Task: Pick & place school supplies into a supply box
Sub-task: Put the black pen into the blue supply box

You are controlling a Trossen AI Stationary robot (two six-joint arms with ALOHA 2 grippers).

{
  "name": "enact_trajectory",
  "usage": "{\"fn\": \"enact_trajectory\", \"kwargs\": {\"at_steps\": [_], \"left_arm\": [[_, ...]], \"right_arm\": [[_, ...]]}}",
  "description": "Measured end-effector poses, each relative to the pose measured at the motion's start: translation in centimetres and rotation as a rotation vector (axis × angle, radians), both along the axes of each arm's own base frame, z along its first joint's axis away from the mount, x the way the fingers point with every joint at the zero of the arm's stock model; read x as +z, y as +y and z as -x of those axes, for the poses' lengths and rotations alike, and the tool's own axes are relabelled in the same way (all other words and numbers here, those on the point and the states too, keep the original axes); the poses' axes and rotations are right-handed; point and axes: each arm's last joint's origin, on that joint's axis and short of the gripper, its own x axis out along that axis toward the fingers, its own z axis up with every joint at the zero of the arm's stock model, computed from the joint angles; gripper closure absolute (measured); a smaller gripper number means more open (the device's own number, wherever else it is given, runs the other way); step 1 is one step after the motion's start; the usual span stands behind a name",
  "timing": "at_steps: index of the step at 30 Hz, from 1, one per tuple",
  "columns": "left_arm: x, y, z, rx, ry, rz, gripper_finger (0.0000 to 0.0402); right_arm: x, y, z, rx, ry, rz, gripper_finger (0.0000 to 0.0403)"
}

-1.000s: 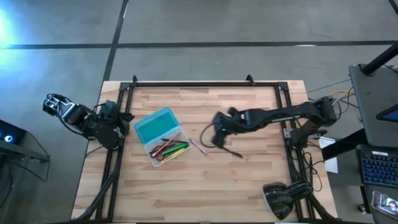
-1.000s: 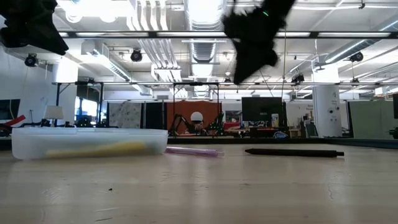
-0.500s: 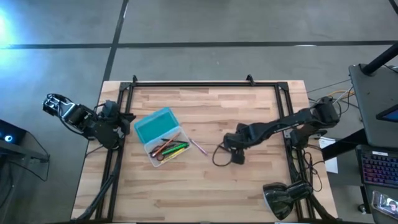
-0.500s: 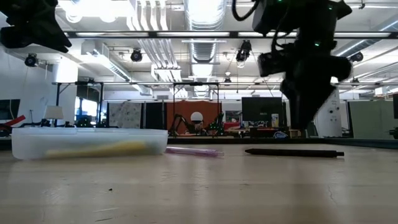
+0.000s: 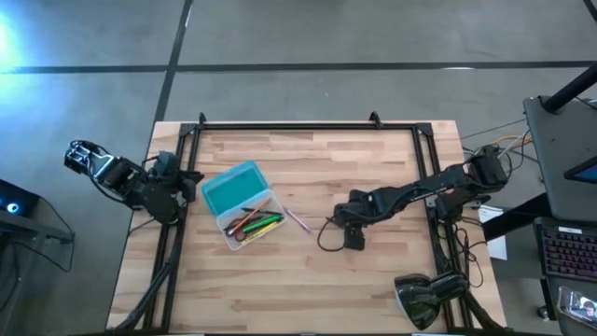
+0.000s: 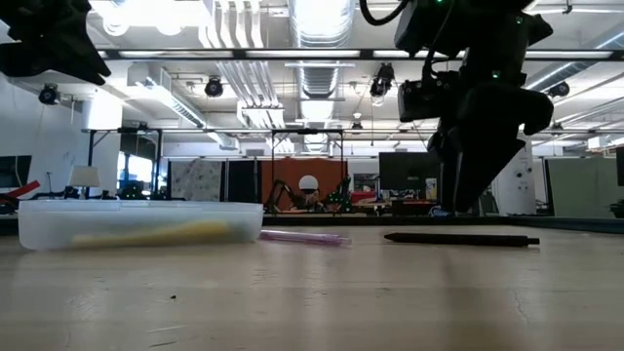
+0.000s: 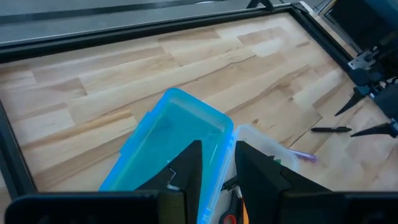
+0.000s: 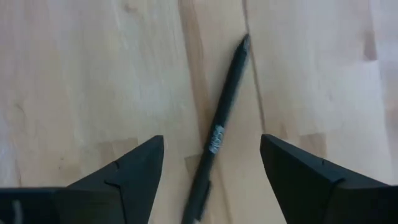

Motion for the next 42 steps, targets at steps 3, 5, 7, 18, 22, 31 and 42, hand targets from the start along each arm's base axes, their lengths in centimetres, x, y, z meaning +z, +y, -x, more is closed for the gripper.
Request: {"fn": "enact_trajectory", "kwargs": {"at_steps": [3,5,7,18,22,31,42], "left_arm": [[-0.1,0.0,0.1,0.0,0.012,-0.006,0.0321],[-0.1,0.1,0.1,0.0,0.018,-0.009,0.0321],[-0.1,0.1,0.2,0.0,0.027,-0.014,0.0321],[-0.3,0.1,0.4,-0.018,0.066,-0.002,0.0321],[-0.3,0.1,0.4,-0.022,0.074,0.003,0.0321],[-0.3,0.1,0.4,-0.03,0.081,-0.009,0.0321],[-0.3,0.1,0.4,-0.031,0.081,-0.008,0.0321]], "right_arm": [[-0.3,0.0,0.1,-0.027,-0.014,-0.012,0.0146],[-0.8,0.0,-0.1,-0.06,-0.034,-0.025,0.0149],[-1.2,0.0,-0.2,-0.093,-0.028,-0.033,0.0153],[-3.4,0.0,-0.7,-0.186,0.046,0.011,0.0185],[-3.6,-0.1,-0.4,-0.195,0.066,0.029,0.0216],[-5.2,-0.1,-0.5,-0.191,0.117,0.022,0.036],[3.5,-1.5,-4.3,-0.208,-0.171,0.131,0.0387]]}}
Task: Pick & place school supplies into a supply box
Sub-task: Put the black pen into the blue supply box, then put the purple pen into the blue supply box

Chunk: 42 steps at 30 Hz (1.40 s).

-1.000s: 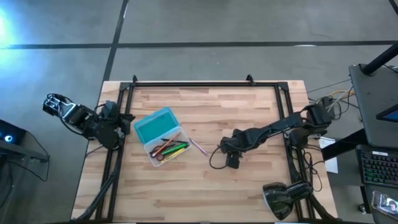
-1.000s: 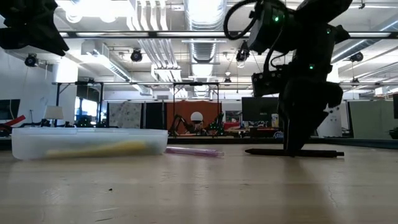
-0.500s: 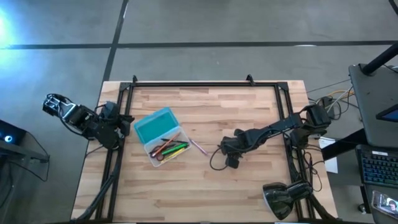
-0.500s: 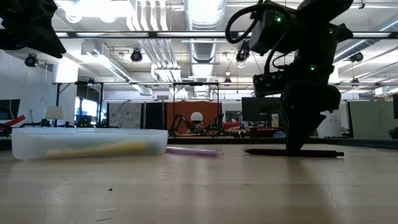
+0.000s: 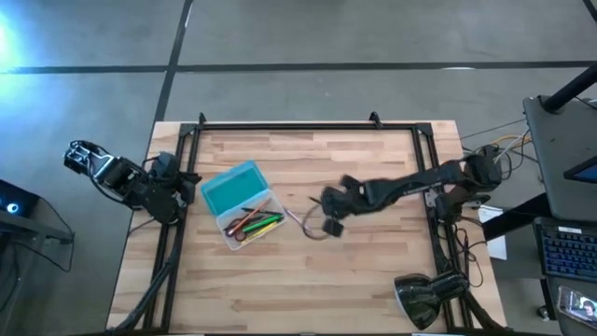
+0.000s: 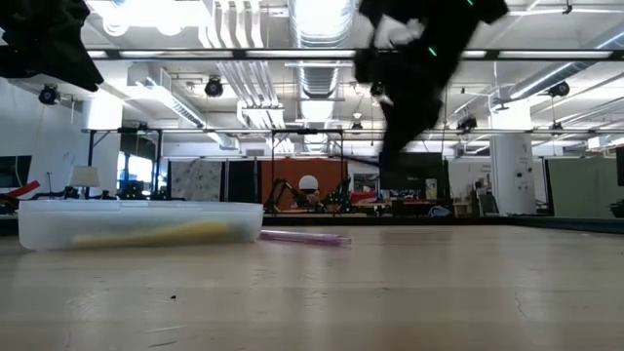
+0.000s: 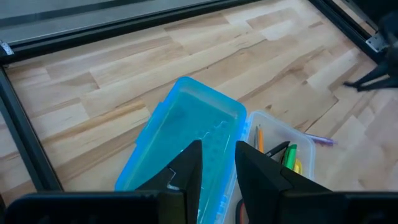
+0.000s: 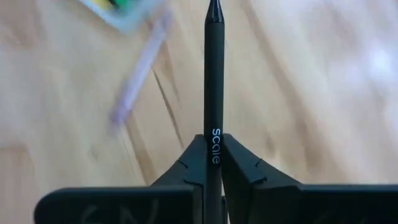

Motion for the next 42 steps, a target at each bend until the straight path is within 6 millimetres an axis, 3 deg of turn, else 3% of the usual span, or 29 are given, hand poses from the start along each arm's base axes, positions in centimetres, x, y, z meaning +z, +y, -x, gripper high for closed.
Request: {"fn": "enact_trajectory", "kwargs": {"at_steps": [7,12,15,18,22,25,30,39,42], "left_arm": [[0.0,0.0,0.0,-0.003,0.004,-0.001,0.0321],[-0.2,-0.2,0.0,-0.036,0.041,0.062,0.0321],[-0.3,-0.3,0.0,-0.061,0.066,0.103,0.0321],[-0.3,-0.3,0.0,-0.081,0.079,0.092,0.0321],[-0.2,-0.2,0.0,-0.083,0.072,0.036,0.0321],[-0.1,-0.2,0.0,-0.076,0.064,0.019,0.0321],[-0.1,-0.2,0.0,-0.073,0.064,0.017,0.0321],[-0.1,-0.1,0.0,-0.07,0.059,-0.011,0.0321],[-0.3,-0.1,0.0,-0.069,0.063,-0.014,0.0321]], "right_arm": [[4.1,-2.3,-6.4,0.264,-0.096,0.159,0.0388],[2.6,-2.6,-12.1,0.47,-0.036,0.217,0.0389],[3.4,-2.2,-15.2,0.553,-0.079,0.229,0.0385],[3.3,-2.2,-17.6,0.611,-0.091,0.226,0.0379],[1.5,-2.0,-20.0,0.667,-0.049,0.212,0.0376],[0.4,-1.8,-20.8,0.676,-0.027,0.205,0.0376],[-1.3,-1.6,-20.2,0.684,0.046,0.188,0.0363],[0.1,-1.4,-20.2,0.662,0.006,0.214,0.0255],[1.7,-1.3,-20.0,0.601,-0.016,0.236,0.0224]]}}
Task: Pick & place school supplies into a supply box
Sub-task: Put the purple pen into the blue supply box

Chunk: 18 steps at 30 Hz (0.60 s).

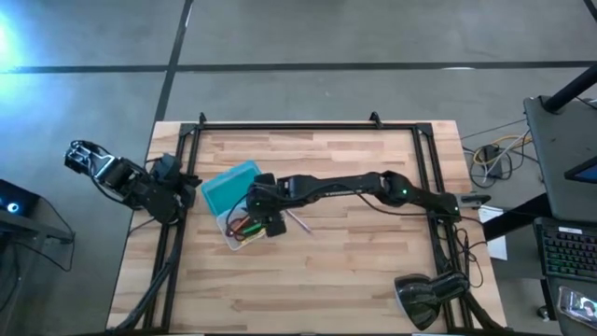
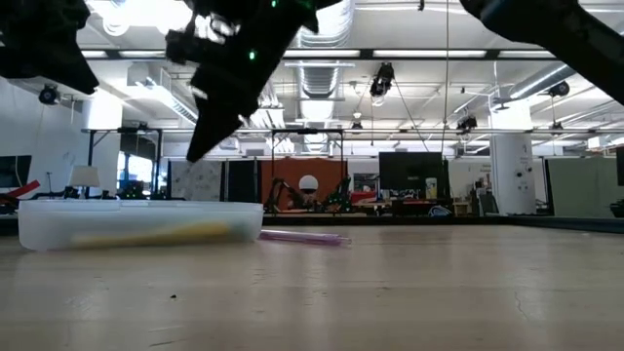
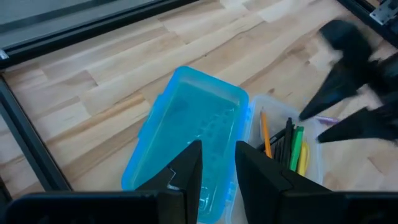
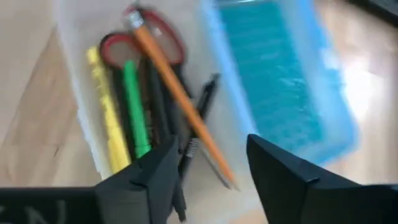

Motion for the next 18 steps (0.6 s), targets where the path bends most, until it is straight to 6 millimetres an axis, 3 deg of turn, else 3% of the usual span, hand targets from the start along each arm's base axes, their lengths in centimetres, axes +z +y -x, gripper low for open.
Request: {"fn": "enact_trajectory", "kwargs": {"at_steps": [5,9,14,18], "left_arm": [[-0.3,0.0,0.0,0.007,0.005,0.005,0.0321],[-0.7,-0.1,-0.1,0.006,0.019,0.0,0.0321],[-1.2,-0.1,-0.1,0.006,0.036,-0.007,0.0321],[-1.5,-0.1,-0.2,0.003,0.046,-0.013,0.0321]], "right_arm": [[2.5,-1.9,2.0,-0.279,0.031,-0.008,0.0201],[2.6,-3.6,3.7,-0.454,0.111,-0.077,0.0201],[1.8,-1.7,5.5,-0.484,0.133,-0.08,0.0206],[1.8,0.6,7.1,-0.513,-0.032,-0.048,0.0209]]}}
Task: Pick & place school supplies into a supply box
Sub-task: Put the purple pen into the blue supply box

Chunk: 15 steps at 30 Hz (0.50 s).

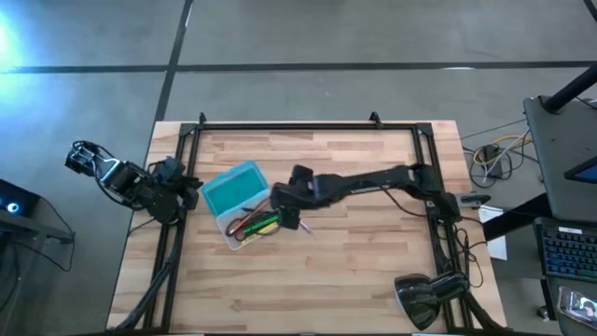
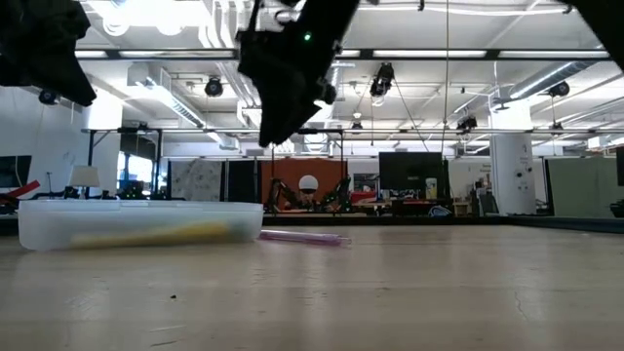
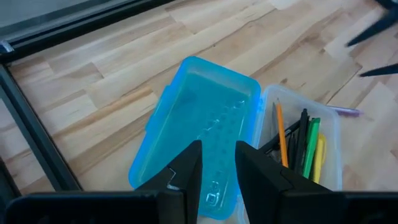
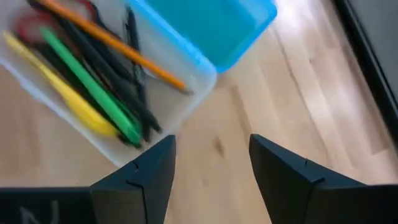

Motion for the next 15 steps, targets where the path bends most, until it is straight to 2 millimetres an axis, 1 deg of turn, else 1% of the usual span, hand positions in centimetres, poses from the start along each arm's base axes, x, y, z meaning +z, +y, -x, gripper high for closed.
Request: {"fn": "enact_trajectory", "kwargs": {"at_steps": [3,4,6,9,13,15], "left_arm": [[0.0,0.0,0.0,-0.009,0.004,-0.007,0.0321],[0.0,0.0,0.0,-0.014,0.005,-0.009,0.0321],[0.0,0.0,0.0,-0.022,0.01,-0.016,0.0321],[0.0,0.0,0.0,-0.029,0.012,-0.032,0.0321],[0.0,0.0,0.0,-0.027,0.008,-0.037,0.0321],[0.0,0.1,0.0,-0.027,0.008,-0.037,0.0321]], "right_arm": [[-0.3,0.9,2.0,-0.066,-0.119,-0.049,0.0209],[-0.8,0.9,2.8,-0.091,-0.128,-0.085,0.0209],[-2.0,0.8,4.4,-0.118,-0.095,-0.155,0.0209],[-3.5,0.7,6.0,-0.127,-0.04,-0.228,0.0209],[-3.7,1.4,6.5,-0.118,-0.039,-0.289,0.0209],[-4.1,1.9,6.2,-0.12,-0.054,-0.308,0.0209]]}}
